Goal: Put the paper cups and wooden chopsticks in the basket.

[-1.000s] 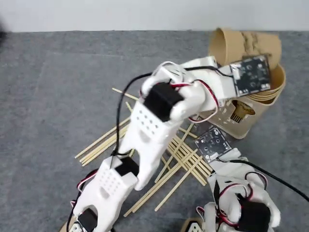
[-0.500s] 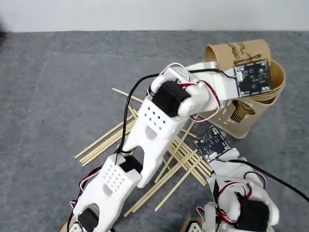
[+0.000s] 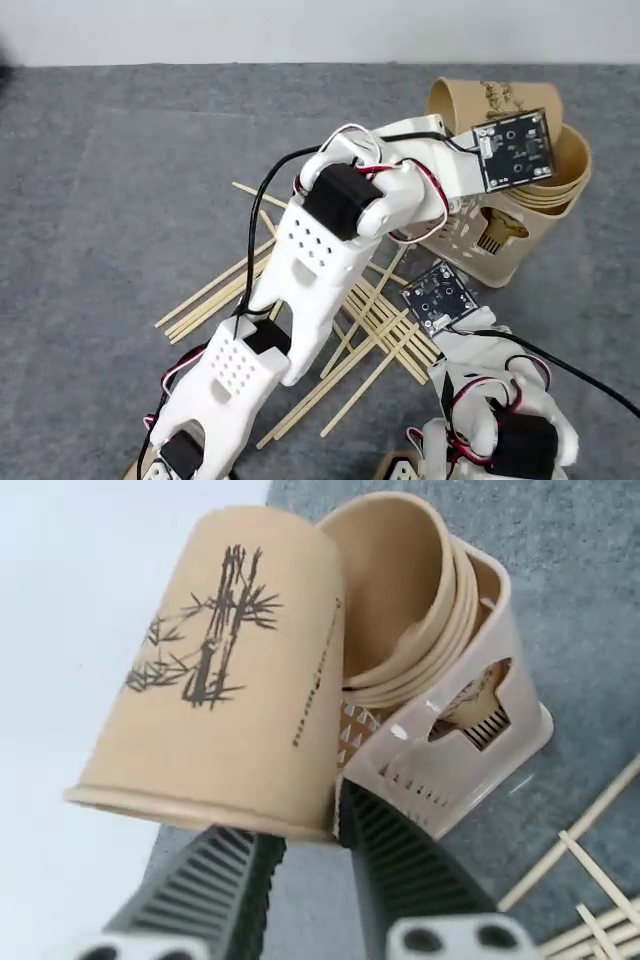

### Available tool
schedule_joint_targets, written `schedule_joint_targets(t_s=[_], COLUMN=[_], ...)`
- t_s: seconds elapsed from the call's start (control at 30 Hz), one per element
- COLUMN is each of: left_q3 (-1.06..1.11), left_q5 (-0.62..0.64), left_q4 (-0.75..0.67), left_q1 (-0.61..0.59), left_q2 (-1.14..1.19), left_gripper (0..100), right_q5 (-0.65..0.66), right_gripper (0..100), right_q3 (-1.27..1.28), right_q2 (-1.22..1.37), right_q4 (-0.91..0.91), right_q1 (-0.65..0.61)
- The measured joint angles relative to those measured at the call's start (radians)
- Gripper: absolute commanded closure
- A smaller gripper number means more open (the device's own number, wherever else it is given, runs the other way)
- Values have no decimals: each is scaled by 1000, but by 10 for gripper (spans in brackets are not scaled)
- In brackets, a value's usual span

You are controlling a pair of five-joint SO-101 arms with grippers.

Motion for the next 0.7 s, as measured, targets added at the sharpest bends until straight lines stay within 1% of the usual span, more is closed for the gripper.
schedule_joint_targets(t_s=[0.13,0.37,0.7], left_q3=[0,0,0], left_q5=[0,0,0], left_q4=[-14,-87,-121], left_q1=[2,3,80], left_q2=[2,-3,-11], left_gripper=[906,906,911], right_q5=[0,0,0], right_gripper=[990,990,990], right_q3=[0,0,0], right_q2=[0,0,0], right_q4=[0,0,0], right_q1=[0,0,0])
